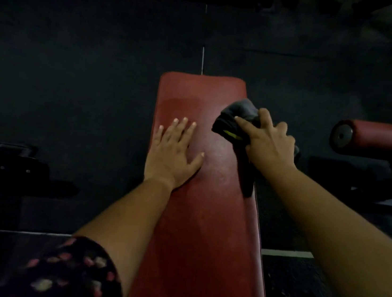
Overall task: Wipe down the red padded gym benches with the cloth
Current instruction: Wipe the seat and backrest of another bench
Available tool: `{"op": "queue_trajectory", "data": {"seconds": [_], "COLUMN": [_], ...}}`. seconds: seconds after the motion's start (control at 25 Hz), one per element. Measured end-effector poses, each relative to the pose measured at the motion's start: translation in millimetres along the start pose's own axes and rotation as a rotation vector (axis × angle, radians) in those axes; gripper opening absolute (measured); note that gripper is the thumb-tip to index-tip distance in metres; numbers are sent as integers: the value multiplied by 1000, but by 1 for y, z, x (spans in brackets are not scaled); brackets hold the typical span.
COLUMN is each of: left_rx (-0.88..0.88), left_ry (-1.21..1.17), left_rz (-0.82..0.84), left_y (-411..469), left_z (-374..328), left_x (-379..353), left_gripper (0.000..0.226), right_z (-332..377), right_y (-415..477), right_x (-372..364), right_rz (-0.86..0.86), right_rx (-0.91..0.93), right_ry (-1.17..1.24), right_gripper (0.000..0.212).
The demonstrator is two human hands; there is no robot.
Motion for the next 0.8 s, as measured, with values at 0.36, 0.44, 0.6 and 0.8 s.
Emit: {"op": "queue_trajectory", "data": {"seconds": [0.36,0.44,0.6,0.8], "left_rx": [20,23,20,10], "left_ry": [-23,-14,-24,-59], "left_rz": [-19,-21,-47,-46], "left_y": [2,1,1,1], "left_z": [0,0,0,-1], "left_x": [-5,-5,-7,-7], "left_gripper": [79,78,74,75], "right_z": [10,-14,-30,28], "right_y": [68,66,59,85], "right_x": [4,5,6,18], "right_rz": [25,139,265,201], "right_rx": [107,128,78,210], "right_ry": [61,158,355,21], "right_gripper": [66,76,87,81]}}
Point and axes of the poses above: each hand's wrist, its own y-axis towards the middle knuckle, its own x-axis out of the back of the hand, z = x × y, the point moved 1 cm from there along y, towards the middle knuckle, and after that the axes turned 14 degrees about y, right-handed, at the moved point
